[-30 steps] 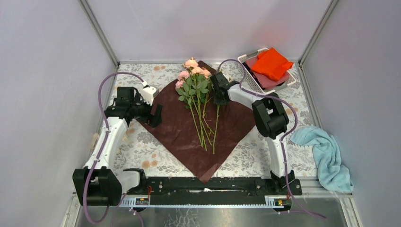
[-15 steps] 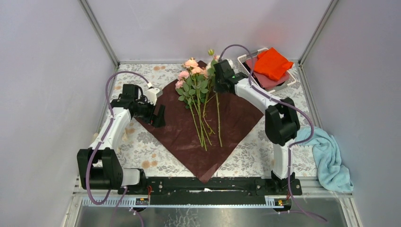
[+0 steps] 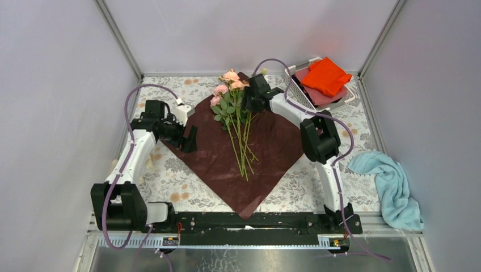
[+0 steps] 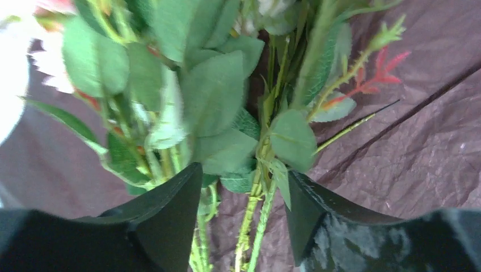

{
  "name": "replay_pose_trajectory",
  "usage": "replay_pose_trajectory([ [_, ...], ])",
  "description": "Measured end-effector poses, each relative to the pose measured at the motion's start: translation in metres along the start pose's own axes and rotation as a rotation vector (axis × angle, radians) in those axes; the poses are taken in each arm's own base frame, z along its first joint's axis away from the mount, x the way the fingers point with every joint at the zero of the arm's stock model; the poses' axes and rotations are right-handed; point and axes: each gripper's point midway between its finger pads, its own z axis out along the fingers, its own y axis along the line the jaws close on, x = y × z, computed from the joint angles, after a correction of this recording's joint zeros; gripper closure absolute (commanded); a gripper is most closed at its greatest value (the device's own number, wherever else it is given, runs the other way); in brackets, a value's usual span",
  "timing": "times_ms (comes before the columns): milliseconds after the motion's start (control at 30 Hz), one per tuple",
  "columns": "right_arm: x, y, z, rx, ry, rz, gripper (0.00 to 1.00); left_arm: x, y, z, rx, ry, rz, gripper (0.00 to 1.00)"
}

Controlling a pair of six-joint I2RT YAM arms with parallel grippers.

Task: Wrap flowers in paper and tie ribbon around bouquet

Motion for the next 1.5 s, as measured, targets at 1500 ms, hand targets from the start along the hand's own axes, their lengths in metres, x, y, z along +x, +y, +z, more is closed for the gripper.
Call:
replay_pose_trajectory([
  [1500,0.292,-0.135,-0.23,-0.072,0.441,0.144,0.32,0.154,-0.223,0.087,0.444,0.233,1.374,0.01],
])
